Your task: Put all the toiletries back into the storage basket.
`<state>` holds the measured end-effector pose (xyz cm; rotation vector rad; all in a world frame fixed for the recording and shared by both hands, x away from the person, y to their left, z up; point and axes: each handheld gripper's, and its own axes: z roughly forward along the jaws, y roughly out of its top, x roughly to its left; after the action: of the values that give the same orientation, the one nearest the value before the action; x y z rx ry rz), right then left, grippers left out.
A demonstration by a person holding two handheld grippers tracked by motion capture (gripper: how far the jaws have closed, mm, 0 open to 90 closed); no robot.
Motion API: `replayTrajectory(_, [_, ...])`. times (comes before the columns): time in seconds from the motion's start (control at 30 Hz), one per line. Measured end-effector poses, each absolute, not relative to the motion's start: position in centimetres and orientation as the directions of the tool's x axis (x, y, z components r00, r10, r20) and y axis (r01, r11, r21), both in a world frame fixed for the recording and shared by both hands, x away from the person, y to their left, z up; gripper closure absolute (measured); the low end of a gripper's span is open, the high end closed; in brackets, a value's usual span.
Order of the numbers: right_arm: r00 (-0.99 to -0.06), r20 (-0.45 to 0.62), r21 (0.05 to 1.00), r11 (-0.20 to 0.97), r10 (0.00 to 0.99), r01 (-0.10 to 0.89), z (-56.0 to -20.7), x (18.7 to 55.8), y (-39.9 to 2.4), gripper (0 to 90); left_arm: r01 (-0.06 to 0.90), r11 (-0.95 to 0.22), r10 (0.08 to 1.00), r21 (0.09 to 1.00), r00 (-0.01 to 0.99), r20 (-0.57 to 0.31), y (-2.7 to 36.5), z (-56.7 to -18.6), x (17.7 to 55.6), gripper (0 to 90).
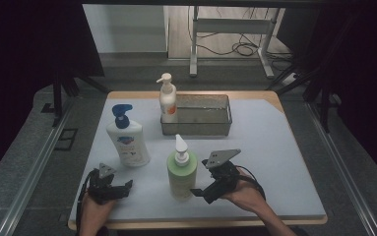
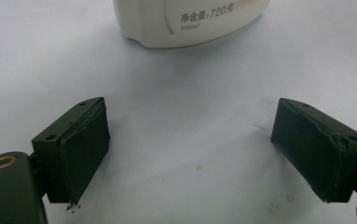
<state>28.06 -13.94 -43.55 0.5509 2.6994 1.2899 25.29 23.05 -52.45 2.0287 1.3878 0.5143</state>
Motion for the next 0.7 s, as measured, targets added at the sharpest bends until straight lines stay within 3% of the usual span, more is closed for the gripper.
replayTrajectory(0.7, [-0.949, 0.021, 0.799, 0.565, 0.316, 0.206, -41.6, 28.5, -10.1, 1.5, 0.688, -0.257, 0.928, 0.679, 0.373, -0.027, 23.1, -52.4, 25.3, 11.4])
